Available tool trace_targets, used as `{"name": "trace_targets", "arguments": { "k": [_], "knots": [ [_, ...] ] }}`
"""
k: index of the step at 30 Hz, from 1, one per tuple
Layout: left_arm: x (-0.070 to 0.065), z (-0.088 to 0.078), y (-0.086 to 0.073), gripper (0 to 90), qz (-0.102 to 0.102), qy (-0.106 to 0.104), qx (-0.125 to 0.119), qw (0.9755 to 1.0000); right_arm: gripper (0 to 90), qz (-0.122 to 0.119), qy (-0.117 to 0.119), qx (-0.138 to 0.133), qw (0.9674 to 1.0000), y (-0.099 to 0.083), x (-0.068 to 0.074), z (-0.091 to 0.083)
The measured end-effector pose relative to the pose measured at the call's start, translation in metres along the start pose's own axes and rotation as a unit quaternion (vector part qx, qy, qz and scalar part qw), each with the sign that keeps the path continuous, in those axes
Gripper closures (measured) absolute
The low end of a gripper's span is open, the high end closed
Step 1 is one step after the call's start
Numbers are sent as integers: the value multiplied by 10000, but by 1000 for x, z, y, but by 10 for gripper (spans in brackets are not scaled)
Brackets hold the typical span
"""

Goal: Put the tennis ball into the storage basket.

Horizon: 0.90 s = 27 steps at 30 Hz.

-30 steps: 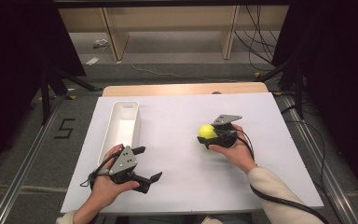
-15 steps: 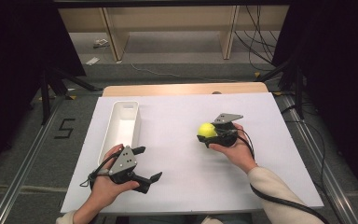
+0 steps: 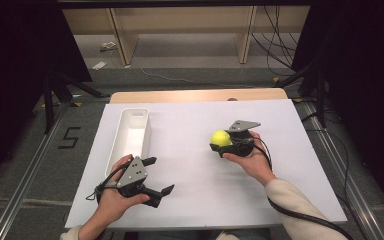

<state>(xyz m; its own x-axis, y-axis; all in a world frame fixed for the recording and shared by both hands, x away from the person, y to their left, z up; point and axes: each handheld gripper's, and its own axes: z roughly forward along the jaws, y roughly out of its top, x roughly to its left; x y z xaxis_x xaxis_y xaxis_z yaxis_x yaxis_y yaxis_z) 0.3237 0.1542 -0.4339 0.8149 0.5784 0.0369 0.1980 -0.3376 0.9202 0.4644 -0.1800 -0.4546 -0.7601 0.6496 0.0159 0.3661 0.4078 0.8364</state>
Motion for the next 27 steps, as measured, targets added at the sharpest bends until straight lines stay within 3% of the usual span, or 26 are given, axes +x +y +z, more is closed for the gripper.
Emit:
{"name": "trace_targets", "arguments": {
  "k": [27],
  "knots": [
    [0, 0, 0, 0, 5, -8, 1, 10000, 267, -66, 52, -257, 9996, 12, 7, -3]
  ]
}}
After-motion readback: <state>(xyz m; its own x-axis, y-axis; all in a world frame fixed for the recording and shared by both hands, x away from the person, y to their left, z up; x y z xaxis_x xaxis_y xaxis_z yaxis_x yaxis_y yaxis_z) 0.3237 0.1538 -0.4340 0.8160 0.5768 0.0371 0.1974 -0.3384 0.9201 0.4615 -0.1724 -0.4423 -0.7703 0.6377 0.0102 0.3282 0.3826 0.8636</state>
